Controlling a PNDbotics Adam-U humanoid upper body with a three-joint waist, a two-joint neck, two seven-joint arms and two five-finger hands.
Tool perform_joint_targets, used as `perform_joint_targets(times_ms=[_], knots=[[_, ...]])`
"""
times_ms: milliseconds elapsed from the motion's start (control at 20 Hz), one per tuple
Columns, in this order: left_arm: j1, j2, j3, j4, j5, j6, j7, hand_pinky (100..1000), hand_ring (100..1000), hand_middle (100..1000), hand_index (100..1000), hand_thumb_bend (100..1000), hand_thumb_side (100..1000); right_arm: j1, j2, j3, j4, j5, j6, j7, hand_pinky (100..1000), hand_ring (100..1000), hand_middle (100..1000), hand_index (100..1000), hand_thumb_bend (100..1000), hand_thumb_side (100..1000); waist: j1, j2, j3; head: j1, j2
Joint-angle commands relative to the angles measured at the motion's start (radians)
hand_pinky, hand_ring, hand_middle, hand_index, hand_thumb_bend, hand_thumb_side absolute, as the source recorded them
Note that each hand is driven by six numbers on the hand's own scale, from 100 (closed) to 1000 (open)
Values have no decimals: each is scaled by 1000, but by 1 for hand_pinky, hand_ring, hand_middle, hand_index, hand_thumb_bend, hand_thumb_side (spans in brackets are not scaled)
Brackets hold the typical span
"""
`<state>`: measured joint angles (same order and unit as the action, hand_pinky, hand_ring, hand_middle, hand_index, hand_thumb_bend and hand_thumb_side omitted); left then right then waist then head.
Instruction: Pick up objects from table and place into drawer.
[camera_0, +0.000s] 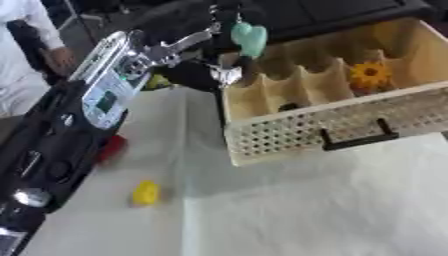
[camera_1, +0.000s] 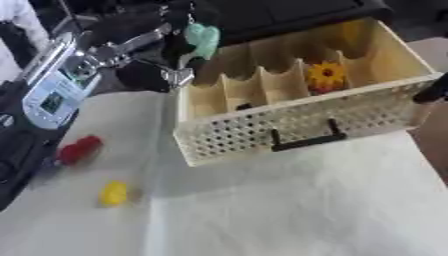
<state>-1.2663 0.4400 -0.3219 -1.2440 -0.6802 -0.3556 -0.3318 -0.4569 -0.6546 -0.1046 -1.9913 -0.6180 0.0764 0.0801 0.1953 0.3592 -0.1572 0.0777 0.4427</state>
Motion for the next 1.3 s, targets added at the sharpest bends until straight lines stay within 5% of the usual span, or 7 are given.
perform_joint_targets(times_ms=[50, 150, 300, 450, 750, 1050, 1300], knots=[[-15, 22, 8, -5, 2, -8, -10, 714, 921, 979, 1000, 119, 602, -12, -10, -11, -9, -5, 4, 0, 585, 503, 298, 655, 280, 922, -9, -21, -2, 1, 3], [-14, 20, 7, 1, 3, -23, -28, 706, 918, 975, 1000, 100, 320, -13, -9, -11, -9, -6, 7, -1, 585, 503, 298, 654, 279, 921, -8, -20, -2, 0, 3], [-15, 17, 13, 4, 14, -26, -35, 694, 911, 962, 1000, 201, 985, -14, -8, -10, -9, -8, 10, -1, 584, 502, 298, 654, 272, 924, -6, -18, -1, 0, 3], [-14, 17, 12, 6, 15, -20, -26, 689, 909, 956, 1000, 101, 655, -16, -8, -10, -9, -10, 11, 1, 584, 503, 298, 654, 272, 924, -4, -17, -3, 1, 3], [-8, 12, 25, -9, 50, -11, -9, 612, 854, 882, 1000, 100, 856, -15, -7, -10, -9, -8, 16, 2, 585, 503, 297, 654, 272, 923, -4, -19, 2, -2, 8], [19, 6, 86, -128, 138, -48, 75, 447, 700, 719, 887, 100, 561, 3, -11, -15, -9, -5, 12, -5, 585, 505, 299, 656, 262, 927, -13, -34, 24, -18, 38], [84, -7, 161, -245, 210, -71, 147, 399, 621, 641, 839, 100, 591, 10, -20, -19, -9, 7, -14, -10, 579, 513, 300, 667, 267, 942, -34, -46, 40, -37, 66]])
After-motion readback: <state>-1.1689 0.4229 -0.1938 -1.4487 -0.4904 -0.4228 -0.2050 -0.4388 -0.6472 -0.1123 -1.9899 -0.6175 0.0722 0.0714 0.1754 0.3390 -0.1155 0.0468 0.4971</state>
